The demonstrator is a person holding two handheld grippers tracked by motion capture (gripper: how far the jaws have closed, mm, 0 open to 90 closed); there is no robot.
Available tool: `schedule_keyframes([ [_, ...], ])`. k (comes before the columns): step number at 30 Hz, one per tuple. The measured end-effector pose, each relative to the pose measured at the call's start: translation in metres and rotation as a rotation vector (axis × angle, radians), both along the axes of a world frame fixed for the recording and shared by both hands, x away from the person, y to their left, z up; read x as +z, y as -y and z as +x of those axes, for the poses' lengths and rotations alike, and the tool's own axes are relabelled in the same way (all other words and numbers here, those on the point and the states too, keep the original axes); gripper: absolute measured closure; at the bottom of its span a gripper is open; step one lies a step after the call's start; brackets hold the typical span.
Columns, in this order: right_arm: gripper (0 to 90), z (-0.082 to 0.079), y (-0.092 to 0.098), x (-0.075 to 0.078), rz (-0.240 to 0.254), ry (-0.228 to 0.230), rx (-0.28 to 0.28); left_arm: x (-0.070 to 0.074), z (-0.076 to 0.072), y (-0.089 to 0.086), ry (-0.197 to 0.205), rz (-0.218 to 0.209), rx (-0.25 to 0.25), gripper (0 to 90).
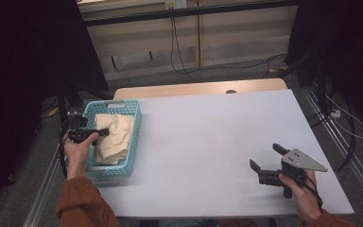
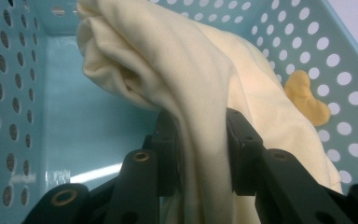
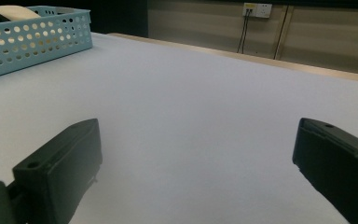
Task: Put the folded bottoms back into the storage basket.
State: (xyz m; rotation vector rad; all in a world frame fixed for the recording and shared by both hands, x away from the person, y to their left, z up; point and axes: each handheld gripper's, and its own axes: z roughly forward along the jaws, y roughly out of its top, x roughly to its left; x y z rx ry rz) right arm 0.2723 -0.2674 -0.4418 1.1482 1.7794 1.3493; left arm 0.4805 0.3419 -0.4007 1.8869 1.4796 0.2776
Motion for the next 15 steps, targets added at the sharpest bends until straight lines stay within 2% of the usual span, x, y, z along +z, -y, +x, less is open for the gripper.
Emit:
schedule_keyframes([
  [15,1.1,-0.0001,-0.0001,0.0000,0.000,0.000,0.000,-0.0033,0.0015,-0.0022,-0.029,0.036,0.033,66.2],
])
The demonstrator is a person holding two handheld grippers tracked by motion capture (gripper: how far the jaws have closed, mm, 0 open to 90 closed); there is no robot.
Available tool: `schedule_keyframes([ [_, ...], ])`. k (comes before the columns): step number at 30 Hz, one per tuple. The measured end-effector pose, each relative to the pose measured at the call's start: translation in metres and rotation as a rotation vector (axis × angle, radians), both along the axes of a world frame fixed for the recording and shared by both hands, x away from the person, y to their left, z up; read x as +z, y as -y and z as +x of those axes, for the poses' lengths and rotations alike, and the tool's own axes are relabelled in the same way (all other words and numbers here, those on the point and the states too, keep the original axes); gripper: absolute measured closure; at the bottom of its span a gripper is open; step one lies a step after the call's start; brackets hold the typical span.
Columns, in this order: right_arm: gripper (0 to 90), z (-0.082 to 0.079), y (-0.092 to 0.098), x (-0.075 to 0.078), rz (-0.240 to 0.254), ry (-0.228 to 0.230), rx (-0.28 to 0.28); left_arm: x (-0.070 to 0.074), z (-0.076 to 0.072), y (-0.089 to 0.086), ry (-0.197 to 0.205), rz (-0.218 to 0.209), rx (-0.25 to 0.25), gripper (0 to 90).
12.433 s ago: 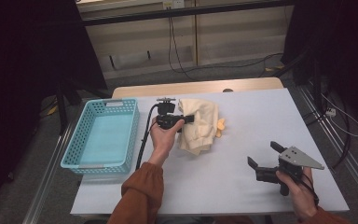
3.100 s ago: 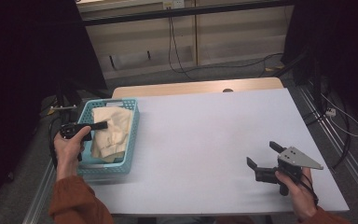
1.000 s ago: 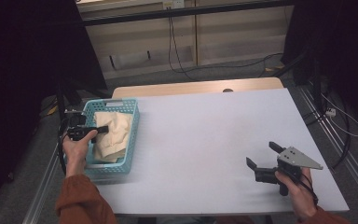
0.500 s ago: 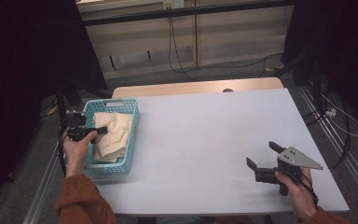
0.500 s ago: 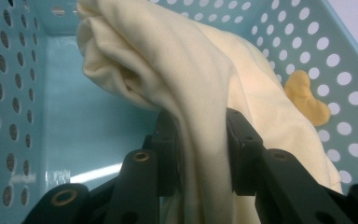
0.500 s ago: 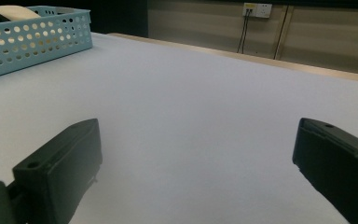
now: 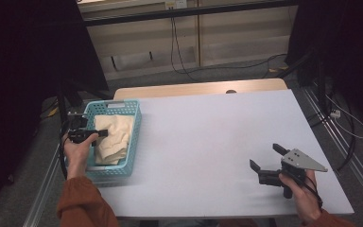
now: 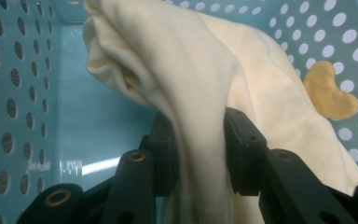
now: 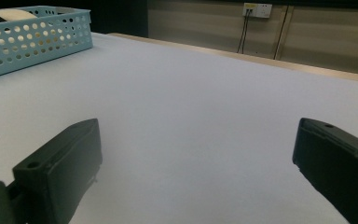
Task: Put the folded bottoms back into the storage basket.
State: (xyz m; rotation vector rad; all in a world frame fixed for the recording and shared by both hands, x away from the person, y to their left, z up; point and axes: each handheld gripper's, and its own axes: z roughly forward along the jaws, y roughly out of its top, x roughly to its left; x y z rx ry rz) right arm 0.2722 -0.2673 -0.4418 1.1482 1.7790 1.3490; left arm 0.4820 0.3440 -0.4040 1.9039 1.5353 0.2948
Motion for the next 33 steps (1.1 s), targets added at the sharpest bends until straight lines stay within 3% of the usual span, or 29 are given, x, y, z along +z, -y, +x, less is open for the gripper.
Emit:
schedule_keyframes([
  [6,1.2,-0.0001,0.0003,0.0002,0.002,0.001,-0.003,-0.0012,0.0003,-0.0009,-0.014,0.025,0.013,63.8],
  [10,1.2,-0.0001,0.0002,0.0002,0.002,0.001,-0.001,-0.0003,0.0002,-0.0009,-0.016,0.020,0.017,61.6],
  [19,1.2,-0.0002,0.0002,0.0003,0.002,0.001,0.000,0.0000,0.0003,-0.0015,-0.022,0.081,0.014,44.7],
  [25,1.2,0.0000,0.0002,0.0002,0.002,0.001,0.000,-0.0016,0.0003,-0.0026,-0.007,0.055,0.077,34.9],
  [29,1.1,0.0000,0.0002,0.0001,0.002,0.000,0.001,-0.0013,0.0003,-0.0028,-0.009,0.054,0.059,32.3],
  [30,1.2,0.0001,0.0002,0.0001,0.004,0.000,0.000,-0.0019,0.0005,-0.0008,0.000,0.039,0.073,31.2],
  [33,1.2,0.0000,0.0003,0.0002,0.005,0.000,-0.002,-0.0003,0.0010,0.0006,-0.002,0.066,0.039,27.4],
])
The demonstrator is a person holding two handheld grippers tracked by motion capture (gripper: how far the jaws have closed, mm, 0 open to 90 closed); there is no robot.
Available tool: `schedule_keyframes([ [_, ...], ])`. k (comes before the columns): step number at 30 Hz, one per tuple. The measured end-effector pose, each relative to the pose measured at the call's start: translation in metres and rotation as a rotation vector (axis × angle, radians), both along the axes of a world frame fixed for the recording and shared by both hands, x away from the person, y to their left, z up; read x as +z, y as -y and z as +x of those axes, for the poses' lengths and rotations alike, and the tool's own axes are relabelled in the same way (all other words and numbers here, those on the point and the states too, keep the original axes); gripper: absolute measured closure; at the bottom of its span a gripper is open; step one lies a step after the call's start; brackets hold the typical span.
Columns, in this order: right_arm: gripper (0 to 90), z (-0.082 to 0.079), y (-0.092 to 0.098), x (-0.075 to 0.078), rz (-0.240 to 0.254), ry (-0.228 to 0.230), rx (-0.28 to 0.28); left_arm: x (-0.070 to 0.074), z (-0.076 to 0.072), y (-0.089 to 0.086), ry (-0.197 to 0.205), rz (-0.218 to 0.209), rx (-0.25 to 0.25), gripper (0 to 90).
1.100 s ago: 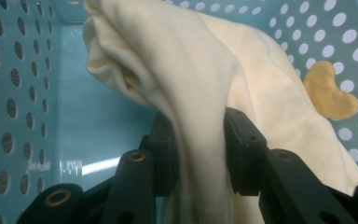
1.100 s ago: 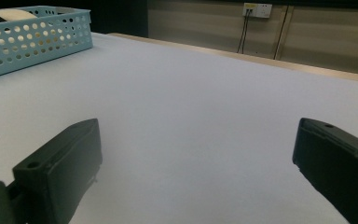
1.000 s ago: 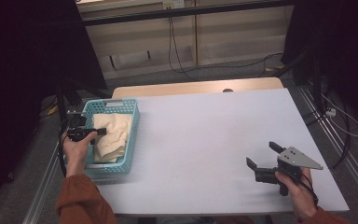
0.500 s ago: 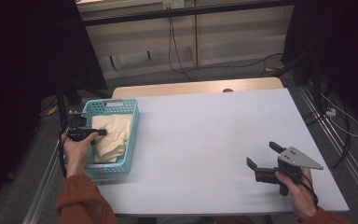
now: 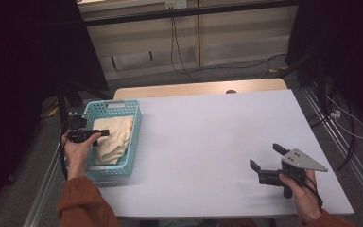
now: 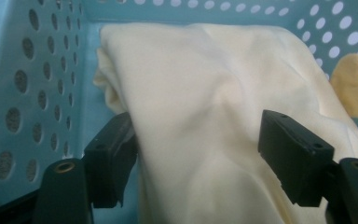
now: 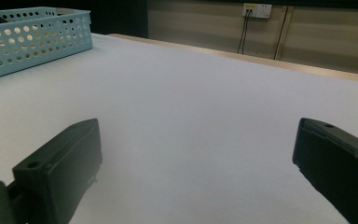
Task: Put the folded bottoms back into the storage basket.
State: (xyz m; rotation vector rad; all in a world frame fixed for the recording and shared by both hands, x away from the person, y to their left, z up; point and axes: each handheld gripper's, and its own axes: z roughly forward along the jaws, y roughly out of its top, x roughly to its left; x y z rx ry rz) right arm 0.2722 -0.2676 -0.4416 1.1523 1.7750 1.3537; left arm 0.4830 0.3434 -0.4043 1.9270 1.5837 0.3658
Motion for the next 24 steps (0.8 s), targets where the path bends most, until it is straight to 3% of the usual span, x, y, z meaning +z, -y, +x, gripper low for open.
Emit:
schedule_keyframes([
  [5,1.2,0.000,0.000,0.000,-0.001,0.000,0.000,0.004,-0.002,0.002,0.040,0.004,0.005,21.0],
  [6,1.2,0.000,0.000,0.000,0.002,-0.001,-0.003,0.004,-0.003,0.004,0.064,-0.013,0.019,16.6],
  [8,1.2,0.000,0.000,0.000,0.002,-0.001,-0.003,0.008,-0.005,0.005,0.091,-0.029,0.012,16.4],
  [14,1.2,-0.002,-0.001,0.002,0.000,0.010,0.004,0.021,-0.012,0.008,0.173,-0.015,0.003,10.8],
  [17,1.1,-0.002,0.000,0.001,0.003,0.009,0.003,0.027,-0.014,0.005,0.184,-0.033,0.011,8.6],
  [21,1.2,-0.001,0.000,0.001,0.002,0.005,-0.002,0.031,-0.022,0.001,0.222,-0.062,-0.051,4.1],
  [24,1.2,-0.001,0.000,0.001,-0.003,0.007,-0.005,0.036,-0.025,-0.006,0.223,-0.069,-0.022,4.9],
])
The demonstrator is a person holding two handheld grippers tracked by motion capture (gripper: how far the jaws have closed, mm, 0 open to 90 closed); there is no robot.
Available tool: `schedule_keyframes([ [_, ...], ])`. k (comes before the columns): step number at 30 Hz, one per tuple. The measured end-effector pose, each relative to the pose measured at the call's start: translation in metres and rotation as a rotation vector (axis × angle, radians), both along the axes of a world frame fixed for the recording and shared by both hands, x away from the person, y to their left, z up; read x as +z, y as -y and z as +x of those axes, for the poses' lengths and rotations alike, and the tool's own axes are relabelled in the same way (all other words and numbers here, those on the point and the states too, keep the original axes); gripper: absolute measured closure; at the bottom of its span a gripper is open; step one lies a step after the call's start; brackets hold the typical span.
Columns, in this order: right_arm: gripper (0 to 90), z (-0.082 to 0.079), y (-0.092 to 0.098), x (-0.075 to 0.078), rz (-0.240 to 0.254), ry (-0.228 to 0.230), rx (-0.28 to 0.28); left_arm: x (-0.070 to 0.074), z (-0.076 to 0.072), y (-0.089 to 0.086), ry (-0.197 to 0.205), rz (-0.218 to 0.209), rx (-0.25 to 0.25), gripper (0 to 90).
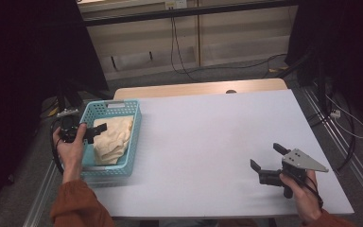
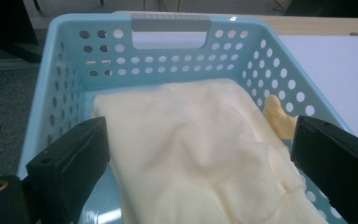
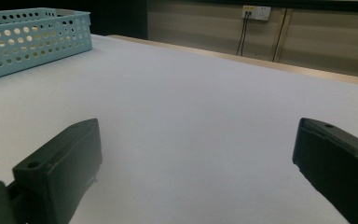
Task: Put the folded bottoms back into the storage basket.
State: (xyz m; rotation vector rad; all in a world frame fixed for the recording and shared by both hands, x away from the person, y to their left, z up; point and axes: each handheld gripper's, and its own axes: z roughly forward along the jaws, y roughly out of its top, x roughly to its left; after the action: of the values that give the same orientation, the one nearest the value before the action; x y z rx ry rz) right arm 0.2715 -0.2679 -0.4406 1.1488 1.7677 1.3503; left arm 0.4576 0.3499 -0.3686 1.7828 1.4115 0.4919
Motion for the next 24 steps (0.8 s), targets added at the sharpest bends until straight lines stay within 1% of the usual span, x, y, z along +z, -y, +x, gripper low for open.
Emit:
schedule_keyframes([
  [1,1.1,0.000,0.000,0.000,0.000,0.000,0.001,0.001,-0.002,-0.002,0.016,0.010,0.004,5.3],
  [2,1.1,0.000,0.000,0.000,0.000,-0.001,0.000,0.002,-0.003,-0.003,0.025,0.013,-0.002,5.2],
  [3,1.2,0.000,0.000,0.000,0.000,-0.002,0.001,0.003,-0.006,-0.004,0.026,0.004,-0.009,5.3],
  [5,1.2,0.000,0.000,-0.001,-0.005,0.000,0.001,0.004,-0.010,-0.005,0.044,-0.006,-0.013,5.8],
  [6,1.1,0.001,0.000,-0.001,-0.004,-0.003,0.002,0.005,-0.013,-0.005,0.053,-0.001,-0.006,6.2],
  [7,1.1,0.001,0.000,-0.001,-0.002,-0.004,0.000,0.006,-0.016,-0.006,0.057,0.007,0.026,6.9],
  [8,1.1,0.000,0.000,-0.001,-0.001,-0.004,0.000,0.008,-0.019,-0.006,0.076,0.002,0.044,8.7],
  [9,1.1,0.000,-0.001,0.000,-0.005,-0.003,0.001,0.009,-0.021,-0.008,0.094,-0.018,0.048,10.1],
  [10,1.1,0.000,-0.001,0.000,-0.005,-0.003,0.001,0.010,-0.022,-0.008,0.096,-0.029,0.043,10.1],
  [12,1.1,0.001,-0.001,-0.001,-0.008,0.001,0.005,0.012,-0.025,-0.007,0.094,-0.004,0.023,9.5],
  [13,1.1,0.001,-0.001,-0.001,-0.011,0.001,0.007,0.013,-0.027,-0.006,0.095,0.001,0.015,9.0],
  [15,1.2,0.001,-0.001,-0.001,-0.010,-0.001,0.006,0.014,-0.031,-0.006,0.106,-0.007,-0.002,8.0],
  [17,1.2,0.001,-0.001,-0.001,-0.010,-0.002,0.005,0.013,-0.036,-0.007,0.113,-0.011,-0.001,7.3],
  [20,1.2,0.001,0.000,-0.001,-0.006,-0.004,0.004,0.013,-0.042,-0.008,0.124,0.000,0.003,7.2],
  [22,1.1,0.001,0.000,-0.002,-0.005,-0.005,0.003,0.013,-0.046,-0.009,0.123,-0.008,-0.004,6.8],
  [24,1.1,0.002,0.001,-0.002,-0.005,-0.006,0.002,0.014,-0.050,-0.010,0.127,-0.005,-0.012,6.8],
])
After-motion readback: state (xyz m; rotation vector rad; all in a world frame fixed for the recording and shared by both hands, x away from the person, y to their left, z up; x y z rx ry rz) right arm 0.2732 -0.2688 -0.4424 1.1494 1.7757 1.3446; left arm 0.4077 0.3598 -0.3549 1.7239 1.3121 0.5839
